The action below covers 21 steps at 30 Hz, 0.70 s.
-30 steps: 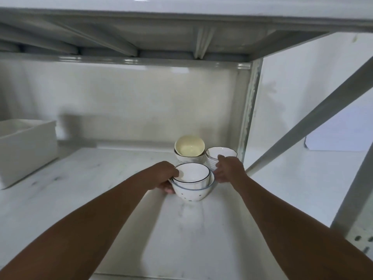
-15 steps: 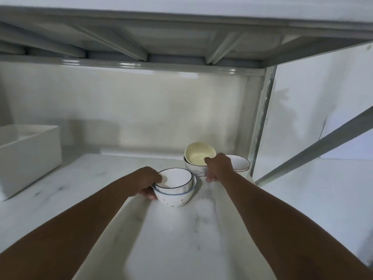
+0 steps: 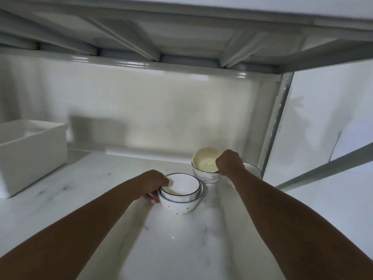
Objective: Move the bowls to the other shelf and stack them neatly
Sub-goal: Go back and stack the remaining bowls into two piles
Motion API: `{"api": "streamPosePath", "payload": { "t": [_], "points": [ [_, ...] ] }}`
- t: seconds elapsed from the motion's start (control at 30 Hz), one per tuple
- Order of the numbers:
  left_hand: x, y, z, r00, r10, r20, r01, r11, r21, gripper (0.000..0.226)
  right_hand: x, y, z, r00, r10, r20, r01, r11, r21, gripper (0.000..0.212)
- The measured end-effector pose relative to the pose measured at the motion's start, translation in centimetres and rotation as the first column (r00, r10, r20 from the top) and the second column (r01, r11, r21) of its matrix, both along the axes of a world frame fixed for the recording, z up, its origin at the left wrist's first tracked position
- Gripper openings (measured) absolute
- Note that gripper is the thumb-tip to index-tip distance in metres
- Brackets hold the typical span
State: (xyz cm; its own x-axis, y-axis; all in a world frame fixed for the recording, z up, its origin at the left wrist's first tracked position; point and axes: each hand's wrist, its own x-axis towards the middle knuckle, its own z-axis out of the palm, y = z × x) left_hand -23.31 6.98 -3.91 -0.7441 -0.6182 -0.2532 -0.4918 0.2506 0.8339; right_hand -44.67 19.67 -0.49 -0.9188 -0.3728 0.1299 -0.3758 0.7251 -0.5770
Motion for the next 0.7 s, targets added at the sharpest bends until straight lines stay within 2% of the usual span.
{"api": "streamPosePath", "payload": {
  "t": [0.1, 0.2, 0.3, 0.37, 0.5, 0.6, 0.7],
  "points": [
    [0.1, -0.1, 0.0, 1.0, 0.013, -0.009, -0.013, 1.0, 0.016, 0.014, -0.4, -0.3, 0.4, 0.999, 0.043, -0.033, -0.043, 0.999, -0.006, 0.012],
    [0.1, 0.1, 0.2, 0.999, 0.033, -0.016, -0.033, 0.999, 0.024, 0.026, -1.2, -0.4, 0.9, 0.998, 0.062, -0.027, -0.065, 0.994, -0.094, 0.021],
    [0.1, 0.2, 0.6, 0.996, 0.071, -0.058, -0.069, 0.997, 0.031, 0.04, -0.8, -0.1, 2.5, 0.976, 0.17, 0.133, -0.133, 0.96, -0.247, 0.014],
    [0.2, 0.0, 1.0, 0.988, 0.105, -0.109, -0.099, 0.993, 0.066, 0.048, 0.4, 0.4, 3.8, 0.914, 0.291, 0.283, -0.203, 0.932, -0.301, 0.014],
    [0.3, -0.1, 1.8, 0.975, 0.092, -0.202, -0.058, 0.984, 0.169, 0.059, 4.1, 1.6, 5.6, 0.771, 0.497, 0.399, -0.435, 0.868, -0.24, 0.021],
    [0.3, 0.1, 1.9, 0.968, 0.094, -0.232, -0.053, 0.983, 0.176, 0.062, 5.9, 2.1, 5.4, 0.743, 0.528, 0.411, -0.494, 0.847, -0.194, 0.024],
    [0.6, -0.2, 1.9, 0.963, 0.096, -0.253, -0.029, 0.967, 0.254, 0.063, 6.6, 2.0, 4.7, 0.749, 0.53, 0.398, -0.508, 0.845, -0.168, 0.023]
  ]
}}
